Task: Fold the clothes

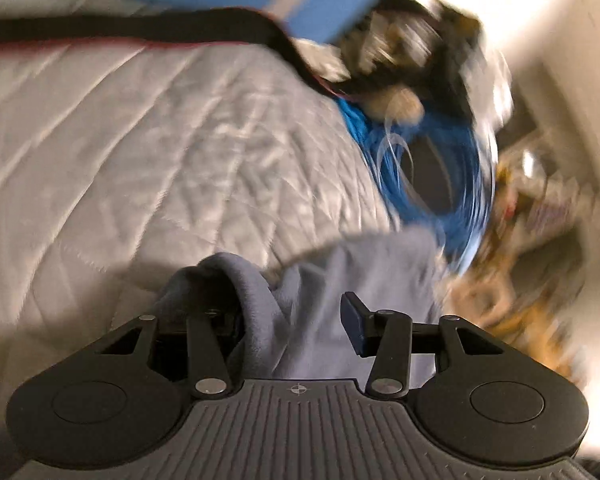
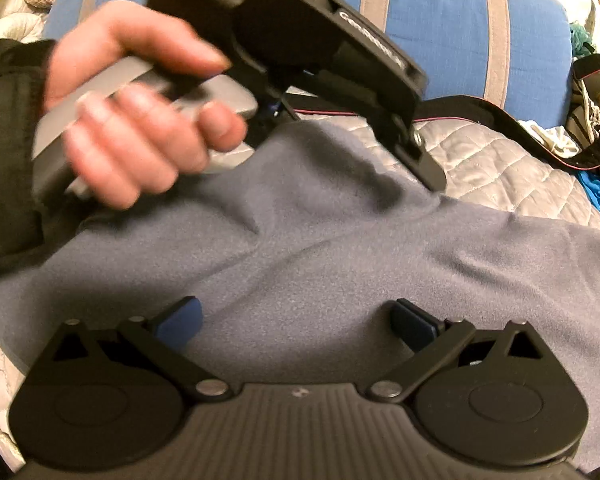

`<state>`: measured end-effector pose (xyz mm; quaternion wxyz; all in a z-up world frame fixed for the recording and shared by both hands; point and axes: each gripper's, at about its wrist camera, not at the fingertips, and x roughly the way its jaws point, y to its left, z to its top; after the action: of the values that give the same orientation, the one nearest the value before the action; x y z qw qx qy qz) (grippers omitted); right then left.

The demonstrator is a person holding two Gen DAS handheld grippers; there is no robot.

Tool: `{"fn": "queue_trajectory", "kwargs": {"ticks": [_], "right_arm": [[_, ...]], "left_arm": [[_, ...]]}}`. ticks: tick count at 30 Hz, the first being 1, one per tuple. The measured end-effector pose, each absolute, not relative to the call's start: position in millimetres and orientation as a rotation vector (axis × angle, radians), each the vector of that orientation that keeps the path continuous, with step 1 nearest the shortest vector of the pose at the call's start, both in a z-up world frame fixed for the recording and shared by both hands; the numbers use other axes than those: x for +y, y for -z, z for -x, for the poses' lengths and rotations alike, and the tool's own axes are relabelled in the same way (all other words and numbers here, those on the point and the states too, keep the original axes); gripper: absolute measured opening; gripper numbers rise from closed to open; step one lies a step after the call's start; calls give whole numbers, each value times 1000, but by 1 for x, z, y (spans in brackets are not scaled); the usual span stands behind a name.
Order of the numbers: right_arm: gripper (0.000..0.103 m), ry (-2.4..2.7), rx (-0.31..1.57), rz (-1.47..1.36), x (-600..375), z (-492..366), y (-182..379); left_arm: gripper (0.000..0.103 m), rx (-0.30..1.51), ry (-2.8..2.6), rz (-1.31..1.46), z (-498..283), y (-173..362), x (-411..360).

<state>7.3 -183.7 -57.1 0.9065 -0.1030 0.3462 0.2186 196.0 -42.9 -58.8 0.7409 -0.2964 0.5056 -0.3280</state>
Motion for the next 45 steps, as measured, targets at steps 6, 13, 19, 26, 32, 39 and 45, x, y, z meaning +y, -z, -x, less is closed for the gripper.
{"fn": "queue_trajectory", "kwargs": {"ticks": [6, 13, 19, 26, 32, 39, 45], "right_arm": [[103, -451, 718, 219, -183, -4, 57], [103, -453, 721, 220, -185, -5, 57], [103, -456, 721, 219, -186, -8, 58], [103, -464, 716, 221, -188, -7, 59], [103, -468, 715, 221, -189, -5, 59], [103, -477, 711, 221, -190, -6, 59], [103, -475, 691, 202, -196, -8, 54]], "left_arm": [[43, 1131, 569, 973, -221, 83, -9], [42, 1211, 587, 878, -232, 81, -25], [5, 1233, 537, 803, -231, 78, -30], [3, 1116, 461, 742, -224, 61, -22], [3, 1106, 434, 735, -226, 64, -21], [20, 1139, 449, 749, -229, 63, -13], [51, 1016, 356, 732, -216, 35, 6]]}}
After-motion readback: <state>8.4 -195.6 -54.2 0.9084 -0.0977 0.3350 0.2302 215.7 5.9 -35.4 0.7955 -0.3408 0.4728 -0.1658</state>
